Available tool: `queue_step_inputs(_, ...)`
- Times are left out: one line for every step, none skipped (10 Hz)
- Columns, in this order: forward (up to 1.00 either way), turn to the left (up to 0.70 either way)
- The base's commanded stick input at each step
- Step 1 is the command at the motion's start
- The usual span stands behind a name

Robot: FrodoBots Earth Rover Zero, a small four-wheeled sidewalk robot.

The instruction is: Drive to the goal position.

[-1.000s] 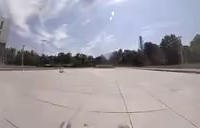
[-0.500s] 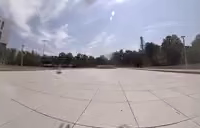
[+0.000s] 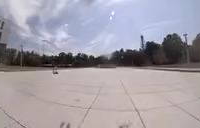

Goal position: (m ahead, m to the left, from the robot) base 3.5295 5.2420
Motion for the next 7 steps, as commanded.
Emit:
queue_step_inputs(0.7,-0.35)
queue_step_inputs(0.7,-0.35)
queue_step_inputs(0.7,-0.13)
queue_step_inputs(0.7,0.0)
queue_step_inputs(0.7,0.0)
queue_step_inputs(0.7,0.0)
queue_step_inputs(0.7,0.0)
